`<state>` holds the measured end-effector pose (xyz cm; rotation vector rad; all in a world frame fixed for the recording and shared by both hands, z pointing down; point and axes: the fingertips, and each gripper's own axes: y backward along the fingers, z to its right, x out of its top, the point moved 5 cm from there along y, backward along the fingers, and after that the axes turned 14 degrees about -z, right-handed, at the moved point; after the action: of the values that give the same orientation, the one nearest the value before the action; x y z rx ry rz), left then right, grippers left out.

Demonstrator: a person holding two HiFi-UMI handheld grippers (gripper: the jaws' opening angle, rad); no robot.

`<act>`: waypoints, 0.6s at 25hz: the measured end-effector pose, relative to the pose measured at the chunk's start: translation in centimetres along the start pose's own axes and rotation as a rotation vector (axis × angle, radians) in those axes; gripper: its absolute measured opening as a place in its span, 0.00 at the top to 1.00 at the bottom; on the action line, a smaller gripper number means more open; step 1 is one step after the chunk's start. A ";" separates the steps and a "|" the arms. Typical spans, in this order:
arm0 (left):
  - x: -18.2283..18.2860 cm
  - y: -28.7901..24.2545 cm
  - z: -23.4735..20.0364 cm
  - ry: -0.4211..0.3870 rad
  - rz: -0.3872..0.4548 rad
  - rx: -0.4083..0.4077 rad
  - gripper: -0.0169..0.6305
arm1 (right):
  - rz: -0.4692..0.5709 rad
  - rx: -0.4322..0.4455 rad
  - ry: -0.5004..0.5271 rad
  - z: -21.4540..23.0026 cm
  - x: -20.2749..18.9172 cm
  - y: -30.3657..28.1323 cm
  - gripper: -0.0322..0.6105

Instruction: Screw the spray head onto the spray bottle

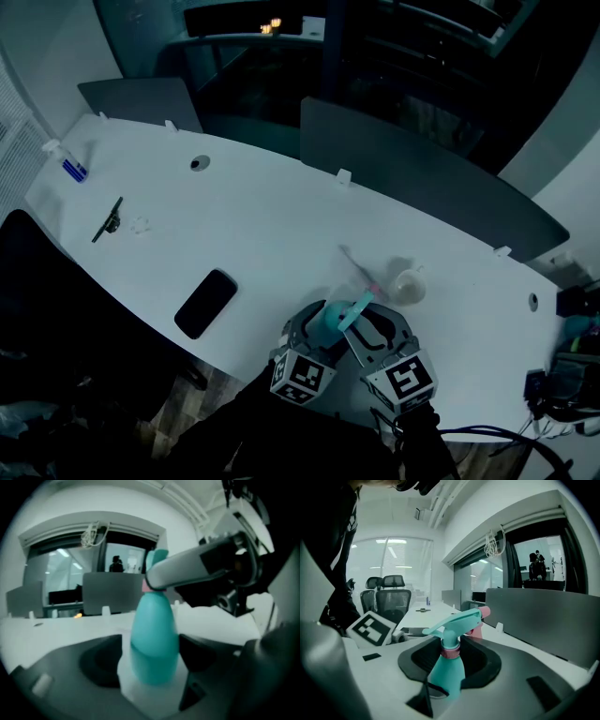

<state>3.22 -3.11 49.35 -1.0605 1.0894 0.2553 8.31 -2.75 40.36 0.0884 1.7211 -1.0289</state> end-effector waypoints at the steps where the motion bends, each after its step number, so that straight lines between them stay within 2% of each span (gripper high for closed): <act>1: -0.1 -0.1 -0.4 -0.071 -0.003 -0.084 0.38 | -0.002 0.019 0.015 0.0 0.0 -0.1 0.74; 3: -0.1 -0.4 -0.7 -0.188 -0.036 -0.216 0.43 | -0.004 0.046 0.021 0.0 0.1 -0.1 0.74; 5: 0.1 -0.4 -0.6 -0.210 -0.050 -0.243 0.44 | -0.001 0.047 0.012 0.1 0.3 0.0 0.74; 7: 0.2 -0.3 -0.3 -0.136 -0.042 -0.150 0.44 | 0.012 0.018 0.000 0.0 0.3 0.1 0.74; 10: 0.3 -0.4 0.6 0.065 -0.053 0.103 0.44 | 0.032 -0.044 -0.021 -0.1 0.3 0.0 0.74; 12: 0.4 -0.6 1.0 0.153 -0.084 0.206 0.44 | 0.036 -0.062 -0.025 -0.1 0.3 0.1 0.74; 13: 0.4 -0.6 1.1 0.156 -0.093 0.207 0.44 | 0.037 -0.061 -0.029 0.0 0.2 0.1 0.74; 15: 0.4 -0.4 0.8 0.086 -0.071 0.112 0.44 | 0.033 -0.041 -0.030 0.1 0.1 0.1 0.74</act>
<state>4.08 -2.78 49.31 -1.0152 1.1277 0.0912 8.34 -2.79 40.18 0.0744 1.7075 -0.9659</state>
